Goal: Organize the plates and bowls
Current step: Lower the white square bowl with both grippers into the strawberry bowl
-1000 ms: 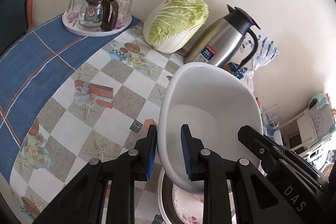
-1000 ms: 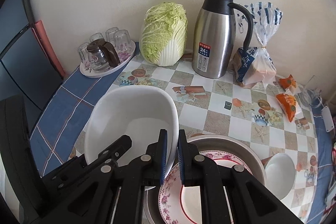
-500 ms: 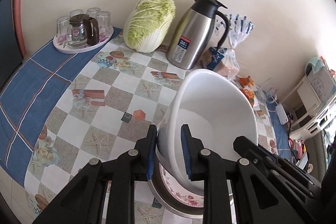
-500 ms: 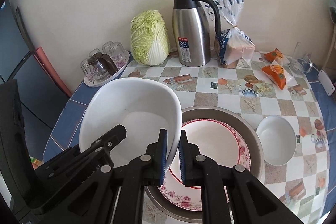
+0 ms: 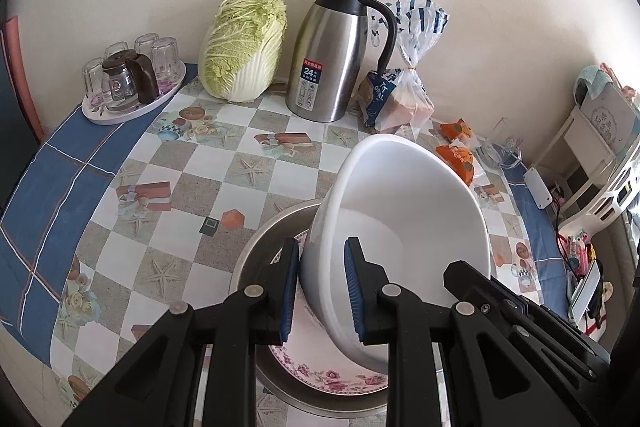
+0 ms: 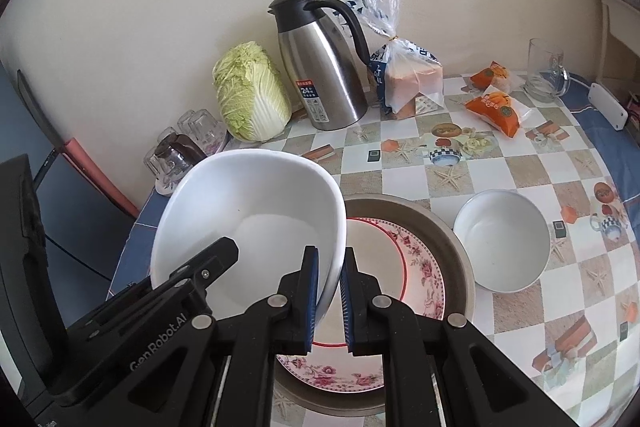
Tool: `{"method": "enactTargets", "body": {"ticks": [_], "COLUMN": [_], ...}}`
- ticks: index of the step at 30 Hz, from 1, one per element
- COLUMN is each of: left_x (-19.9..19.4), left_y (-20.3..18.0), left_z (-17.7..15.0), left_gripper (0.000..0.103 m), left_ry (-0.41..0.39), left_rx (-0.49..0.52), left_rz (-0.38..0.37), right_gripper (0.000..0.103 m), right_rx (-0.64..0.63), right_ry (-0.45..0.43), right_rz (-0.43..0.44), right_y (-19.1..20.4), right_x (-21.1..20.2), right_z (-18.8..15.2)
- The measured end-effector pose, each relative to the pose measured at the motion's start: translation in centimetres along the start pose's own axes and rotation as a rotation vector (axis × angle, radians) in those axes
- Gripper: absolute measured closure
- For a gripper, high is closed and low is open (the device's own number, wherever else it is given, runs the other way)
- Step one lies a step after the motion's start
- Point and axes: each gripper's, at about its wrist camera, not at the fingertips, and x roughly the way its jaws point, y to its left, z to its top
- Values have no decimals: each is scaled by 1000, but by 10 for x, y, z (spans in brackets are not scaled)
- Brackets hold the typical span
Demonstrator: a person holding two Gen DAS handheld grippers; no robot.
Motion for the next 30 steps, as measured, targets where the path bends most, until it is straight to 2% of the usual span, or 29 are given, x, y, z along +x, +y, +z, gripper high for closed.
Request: {"method": "enactTargets", "body": {"ticks": [12, 30], "left_x": [5, 31], "left_y": [-28, -18], "left_z": [-4, -10], "left_gripper": [79, 79], "left_ry": [15, 92], "left_rx": [58, 24], "left_rz": [1, 10], "right_gripper": [90, 90], "right_rx": [43, 49], "right_ry": [-1, 50], "right_rz": [-7, -17], "right_y": [-28, -30], "right_x": [-10, 10], "right_z": [-2, -7]}}
